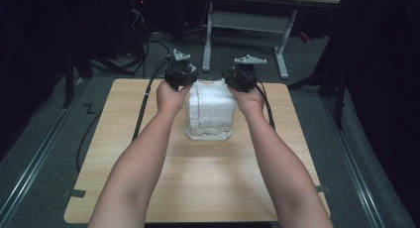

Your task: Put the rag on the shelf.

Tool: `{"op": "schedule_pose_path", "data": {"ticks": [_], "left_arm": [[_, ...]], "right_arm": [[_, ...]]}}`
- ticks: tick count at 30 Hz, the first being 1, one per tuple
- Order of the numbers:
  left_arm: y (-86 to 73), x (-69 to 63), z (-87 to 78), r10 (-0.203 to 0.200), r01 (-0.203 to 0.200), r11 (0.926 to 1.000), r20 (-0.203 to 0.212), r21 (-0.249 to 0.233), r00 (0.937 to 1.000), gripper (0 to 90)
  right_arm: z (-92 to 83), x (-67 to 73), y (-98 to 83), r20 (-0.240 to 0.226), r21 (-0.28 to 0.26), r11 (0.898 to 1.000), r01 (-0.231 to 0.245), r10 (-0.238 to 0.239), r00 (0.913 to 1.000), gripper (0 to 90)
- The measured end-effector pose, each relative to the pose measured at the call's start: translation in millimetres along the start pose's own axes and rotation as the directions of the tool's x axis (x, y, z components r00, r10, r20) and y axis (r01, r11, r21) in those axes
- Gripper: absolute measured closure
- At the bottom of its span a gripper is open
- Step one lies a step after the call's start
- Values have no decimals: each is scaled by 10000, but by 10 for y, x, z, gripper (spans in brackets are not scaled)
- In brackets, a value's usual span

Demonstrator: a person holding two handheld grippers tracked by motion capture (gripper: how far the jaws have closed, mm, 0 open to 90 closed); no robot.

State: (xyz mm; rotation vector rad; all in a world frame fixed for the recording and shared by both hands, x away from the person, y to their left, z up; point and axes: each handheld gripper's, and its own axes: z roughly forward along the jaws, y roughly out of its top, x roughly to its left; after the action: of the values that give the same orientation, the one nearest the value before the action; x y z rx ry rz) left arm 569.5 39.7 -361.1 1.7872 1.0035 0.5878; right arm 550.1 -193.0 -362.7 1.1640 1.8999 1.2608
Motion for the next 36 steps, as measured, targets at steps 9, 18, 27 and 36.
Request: {"op": "schedule_pose_path", "data": {"ticks": [9, 18, 27, 36], "left_arm": [[-27, 13, -152, 144, -142, 9991, 24, -399, 9999, 582], [-36, 25, -337, 34, -35, 9989, -17, -459, 10000, 603], [-72, 24, -626, -84, 91, 9970, 88, -775, 9999, 608], [-430, -33, -924, -210, 221, 9988, 257, -440, 9994, 577]], "right_arm": [[-177, -52, -18, -26, -270, 9994, 211, -211, 9998, 659], [-321, -128, -125, 540, -171, 9997, 167, -158, 9984, 655], [-557, -96, -219, 646, -500, 9983, 310, -277, 9975, 568], [-983, 67, -548, 777, -874, 9942, 620, -553, 9954, 531]]}}
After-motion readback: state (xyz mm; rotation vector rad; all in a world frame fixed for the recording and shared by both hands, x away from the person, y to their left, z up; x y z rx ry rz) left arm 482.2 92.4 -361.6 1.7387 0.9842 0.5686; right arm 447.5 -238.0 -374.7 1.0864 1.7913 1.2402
